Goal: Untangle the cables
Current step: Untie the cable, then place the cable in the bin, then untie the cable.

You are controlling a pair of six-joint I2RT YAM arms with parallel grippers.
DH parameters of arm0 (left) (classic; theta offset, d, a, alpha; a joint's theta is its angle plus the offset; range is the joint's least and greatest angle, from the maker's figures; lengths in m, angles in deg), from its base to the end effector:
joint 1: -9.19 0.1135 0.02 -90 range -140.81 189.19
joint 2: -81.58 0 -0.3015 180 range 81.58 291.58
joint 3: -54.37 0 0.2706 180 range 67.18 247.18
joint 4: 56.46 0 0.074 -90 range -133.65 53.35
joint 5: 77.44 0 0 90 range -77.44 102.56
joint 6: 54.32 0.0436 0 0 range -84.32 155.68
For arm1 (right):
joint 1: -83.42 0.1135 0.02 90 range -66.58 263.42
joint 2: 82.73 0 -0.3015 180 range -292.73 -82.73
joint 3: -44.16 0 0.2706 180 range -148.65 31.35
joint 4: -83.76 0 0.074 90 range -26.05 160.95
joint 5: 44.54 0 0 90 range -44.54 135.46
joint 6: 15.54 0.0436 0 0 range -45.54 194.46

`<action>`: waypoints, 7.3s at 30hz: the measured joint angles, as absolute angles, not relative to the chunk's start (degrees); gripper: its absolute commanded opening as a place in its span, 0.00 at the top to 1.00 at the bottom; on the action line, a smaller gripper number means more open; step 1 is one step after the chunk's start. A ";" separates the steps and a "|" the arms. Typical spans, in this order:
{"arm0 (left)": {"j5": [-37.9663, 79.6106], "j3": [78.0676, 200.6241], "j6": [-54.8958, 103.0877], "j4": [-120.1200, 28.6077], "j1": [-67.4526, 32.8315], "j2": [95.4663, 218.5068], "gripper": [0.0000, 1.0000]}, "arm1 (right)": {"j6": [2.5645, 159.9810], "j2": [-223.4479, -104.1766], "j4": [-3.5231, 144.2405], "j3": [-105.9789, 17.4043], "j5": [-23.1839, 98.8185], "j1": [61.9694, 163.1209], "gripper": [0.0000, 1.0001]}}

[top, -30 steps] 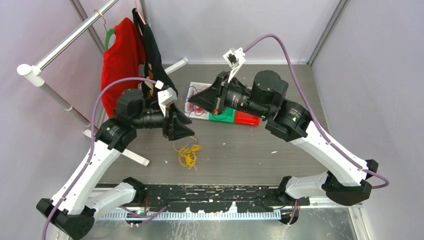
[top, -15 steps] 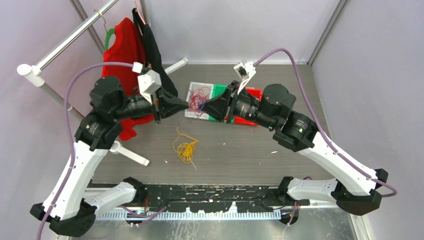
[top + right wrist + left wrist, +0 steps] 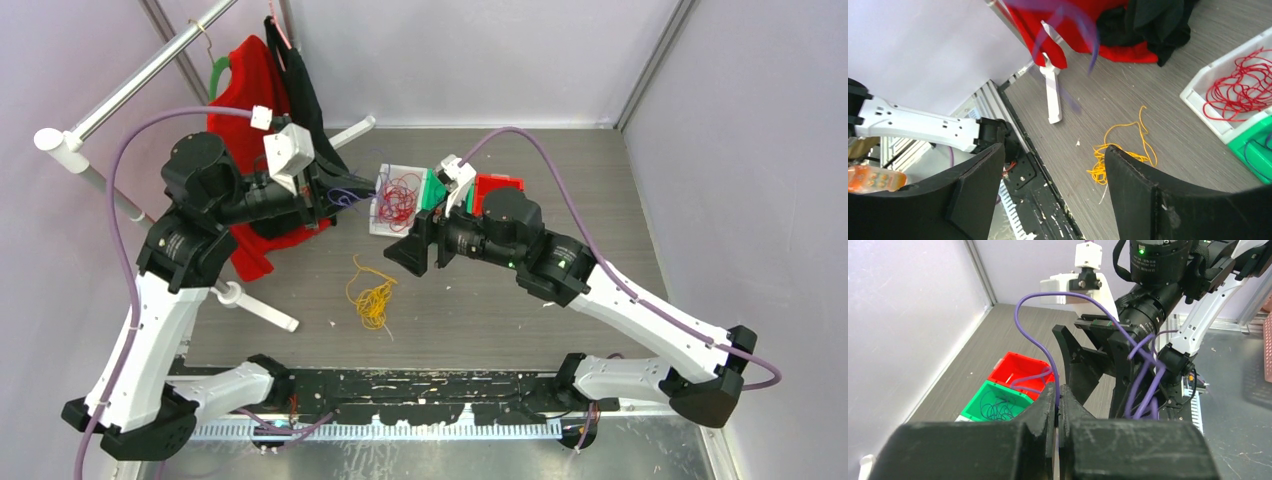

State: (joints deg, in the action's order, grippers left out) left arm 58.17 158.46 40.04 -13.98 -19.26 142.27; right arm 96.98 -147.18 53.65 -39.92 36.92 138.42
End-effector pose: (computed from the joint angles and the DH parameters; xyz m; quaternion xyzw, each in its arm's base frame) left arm 0.1377 -0.1100 0.5640 0.4476 0.5422 -0.4030 0.5858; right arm 0.1438 0.2167 0.4551 -0.2601 0.7227 0.4439 0.4615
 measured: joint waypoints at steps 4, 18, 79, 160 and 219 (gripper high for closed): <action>58.14 158.13 40.25 -14.05 -19.28 143.25 1.00 | 96.76 -147.15 53.70 -38.02 39.55 138.42 0.23; 54.54 154.05 38.97 -22.05 -21.99 160.47 1.00 | 100.76 -136.69 43.49 -20.99 79.65 135.47 0.29; 44.92 186.15 50.72 1.49 -22.49 200.71 0.00 | 105.44 -129.84 35.97 -15.22 83.04 121.15 0.23; 65.09 116.89 27.01 -17.48 -4.94 140.85 0.09 | 125.92 -161.86 93.81 -43.02 21.75 131.93 0.99; 69.71 163.97 14.55 -7.75 -5.71 143.27 1.00 | 101.13 -168.25 80.14 -26.48 37.19 140.37 0.57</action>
State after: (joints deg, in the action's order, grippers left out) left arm 69.71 163.97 14.55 -7.75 -5.71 143.27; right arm 101.13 -168.25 80.14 -26.48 37.19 140.37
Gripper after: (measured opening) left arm 0.010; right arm 0.474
